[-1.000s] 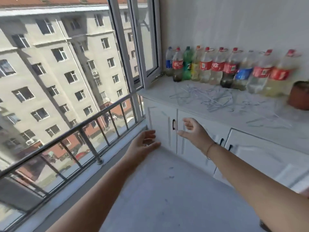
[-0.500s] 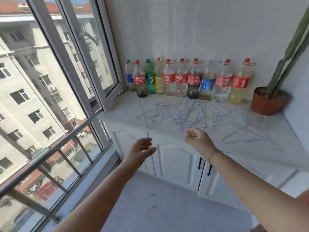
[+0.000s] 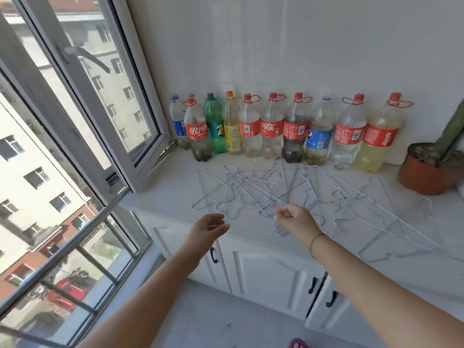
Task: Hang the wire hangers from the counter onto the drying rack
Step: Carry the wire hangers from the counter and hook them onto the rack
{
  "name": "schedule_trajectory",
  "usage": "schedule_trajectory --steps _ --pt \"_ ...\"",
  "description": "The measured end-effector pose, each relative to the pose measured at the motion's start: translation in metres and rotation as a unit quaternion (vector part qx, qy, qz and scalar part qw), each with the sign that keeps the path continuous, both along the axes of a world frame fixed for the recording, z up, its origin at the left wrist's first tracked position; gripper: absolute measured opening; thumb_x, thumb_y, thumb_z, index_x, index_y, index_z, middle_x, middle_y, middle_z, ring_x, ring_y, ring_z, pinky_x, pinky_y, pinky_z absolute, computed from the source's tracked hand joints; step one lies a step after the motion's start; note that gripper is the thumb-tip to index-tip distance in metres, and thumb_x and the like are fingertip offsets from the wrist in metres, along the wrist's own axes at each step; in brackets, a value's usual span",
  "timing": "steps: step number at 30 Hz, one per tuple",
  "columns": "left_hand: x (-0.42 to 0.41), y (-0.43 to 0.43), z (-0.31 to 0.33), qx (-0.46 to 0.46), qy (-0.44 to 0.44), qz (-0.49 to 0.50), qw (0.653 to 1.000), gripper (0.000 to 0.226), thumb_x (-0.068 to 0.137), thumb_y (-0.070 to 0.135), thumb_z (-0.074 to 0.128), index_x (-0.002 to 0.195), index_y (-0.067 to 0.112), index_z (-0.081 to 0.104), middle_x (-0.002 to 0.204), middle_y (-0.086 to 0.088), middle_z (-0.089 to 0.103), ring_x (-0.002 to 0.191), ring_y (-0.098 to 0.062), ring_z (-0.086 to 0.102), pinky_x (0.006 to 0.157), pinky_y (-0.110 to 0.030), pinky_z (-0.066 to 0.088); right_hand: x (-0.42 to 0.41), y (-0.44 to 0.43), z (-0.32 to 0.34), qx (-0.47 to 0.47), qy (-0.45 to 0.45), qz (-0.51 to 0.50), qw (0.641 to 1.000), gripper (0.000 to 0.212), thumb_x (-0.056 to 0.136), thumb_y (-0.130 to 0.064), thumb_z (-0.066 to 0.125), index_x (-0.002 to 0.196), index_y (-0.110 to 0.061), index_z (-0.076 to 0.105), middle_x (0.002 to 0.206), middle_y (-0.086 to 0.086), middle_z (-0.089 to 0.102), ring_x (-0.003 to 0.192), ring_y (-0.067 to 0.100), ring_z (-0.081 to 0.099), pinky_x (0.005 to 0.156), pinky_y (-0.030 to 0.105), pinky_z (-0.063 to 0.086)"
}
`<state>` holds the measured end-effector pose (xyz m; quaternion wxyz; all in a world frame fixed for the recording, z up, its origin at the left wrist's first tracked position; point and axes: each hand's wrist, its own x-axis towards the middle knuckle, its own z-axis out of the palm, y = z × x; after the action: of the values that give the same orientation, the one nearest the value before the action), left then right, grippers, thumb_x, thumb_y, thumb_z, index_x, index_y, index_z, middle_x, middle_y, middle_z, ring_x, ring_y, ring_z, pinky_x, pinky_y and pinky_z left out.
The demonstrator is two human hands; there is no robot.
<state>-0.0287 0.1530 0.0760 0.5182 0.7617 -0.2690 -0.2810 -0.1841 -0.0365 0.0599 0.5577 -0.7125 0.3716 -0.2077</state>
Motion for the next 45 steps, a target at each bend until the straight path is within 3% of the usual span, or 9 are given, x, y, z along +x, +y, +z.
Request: schedule_trajectory --steps 9,15,20,28,32,35,37,42,45 --pt "0.082 -0.102 -0.033 0.034 0.043 0.055 0.997 0.03 0.086 0.019 0.066 0.114 0.013 0.058 0.105 -0.006 0.062 0.093 -0.015 0.058 0.077 -0.015 0.042 0.095 -0.107 -0.031 0.017 0.037 0.046 0.998 0.008 0.083 -0.008 0.062 0.088 -0.013 0.065 0.084 0.003 0.065 0.079 0.015 0.059 0.072 0.02 0.046" --pt "0.123 -0.151 -0.059 0.064 0.065 0.111 0.99 0.034 0.087 0.017 0.065 0.119 0.008 0.057 0.104 -0.005 0.06 0.096 -0.015 0.055 0.075 -0.017 0.042 0.157 -0.158 -0.064 0.049 0.074 0.081 0.993 0.011 0.083 -0.01 0.062 0.093 -0.007 0.066 0.089 0.008 0.064 0.083 0.018 0.057 0.083 0.03 0.048" --pt "0.153 -0.181 -0.086 0.105 0.091 0.122 0.983 0.041 0.087 0.019 0.064 0.125 0.005 0.056 0.108 -0.006 0.062 0.099 -0.014 0.056 0.085 -0.021 0.036 0.188 -0.168 -0.09 0.097 0.092 0.093 0.987 0.009 0.082 -0.005 0.062 0.085 -0.014 0.063 0.084 0.005 0.062 0.075 0.013 0.054 0.064 0.018 0.04" --pt "0.208 -0.222 -0.121 0.153 0.129 0.088 0.976 0.051 0.085 0.026 0.066 0.13 0.008 0.05 0.108 -0.003 0.059 0.101 -0.019 0.055 0.096 -0.032 0.039 0.229 -0.189 -0.11 0.155 0.104 0.068 0.98 0.016 0.082 -0.008 0.063 0.077 -0.022 0.062 0.078 -0.004 0.062 0.073 0.008 0.055 0.063 0.019 0.041" --pt "0.226 -0.233 -0.129 0.138 0.226 0.089 0.96 0.039 0.086 0.024 0.065 0.121 0.014 0.049 0.096 -0.004 0.059 0.082 -0.018 0.054 0.074 -0.029 0.043 0.249 -0.195 -0.114 0.175 0.106 0.077 0.976 0.012 0.087 -0.009 0.059 0.098 -0.013 0.062 0.084 -0.006 0.06 0.075 0.002 0.053 0.063 0.015 0.039" --pt "0.235 -0.238 -0.131 0.132 0.303 0.083 0.94 0.01 0.089 0.024 0.061 0.091 0.019 0.052 0.083 -0.005 0.052 0.066 -0.015 0.047 0.06 -0.024 0.037 0.261 -0.196 -0.118 0.162 0.117 0.093 0.975 0.022 0.089 -0.011 0.058 0.11 -0.012 0.06 0.098 0.0 0.06 0.078 -0.001 0.052 0.062 0.011 0.038" --pt "0.239 -0.24 -0.131 0.121 0.346 0.08 0.927 0.013 0.09 0.023 0.059 0.079 0.017 0.053 0.077 -0.004 0.053 0.062 -0.014 0.046 0.058 -0.024 0.035 0.266 -0.197 -0.12 0.153 0.125 0.104 0.975 0.025 0.09 -0.012 0.057 0.115 -0.011 0.059 0.104 0.001 0.06 0.083 0.002 0.054 0.061 0.008 0.038" --pt "0.246 -0.242 -0.127 0.069 0.375 0.119 0.917 0.008 0.089 0.021 0.06 0.087 0.014 0.057 0.078 -0.004 0.058 0.069 -0.017 0.058 0.063 -0.027 0.044 0.274 -0.201 -0.123 0.12 0.178 0.159 0.964 0.031 0.094 -0.013 0.048 0.124 -0.009 0.056 0.083 -0.001 0.059 0.068 0.004 0.052 0.051 0.002 0.038" --pt "0.253 -0.234 -0.119 0.028 0.378 0.142 0.914 0.011 0.088 0.019 0.061 0.093 0.01 0.059 0.076 -0.004 0.055 0.063 -0.016 0.055 0.057 -0.025 0.047 0.28 -0.201 -0.12 0.048 0.23 0.218 0.947 0.032 0.095 -0.017 0.046 0.125 -0.011 0.057 0.088 -0.004 0.064 0.075 0.001 0.055 0.064 0.005 0.039"
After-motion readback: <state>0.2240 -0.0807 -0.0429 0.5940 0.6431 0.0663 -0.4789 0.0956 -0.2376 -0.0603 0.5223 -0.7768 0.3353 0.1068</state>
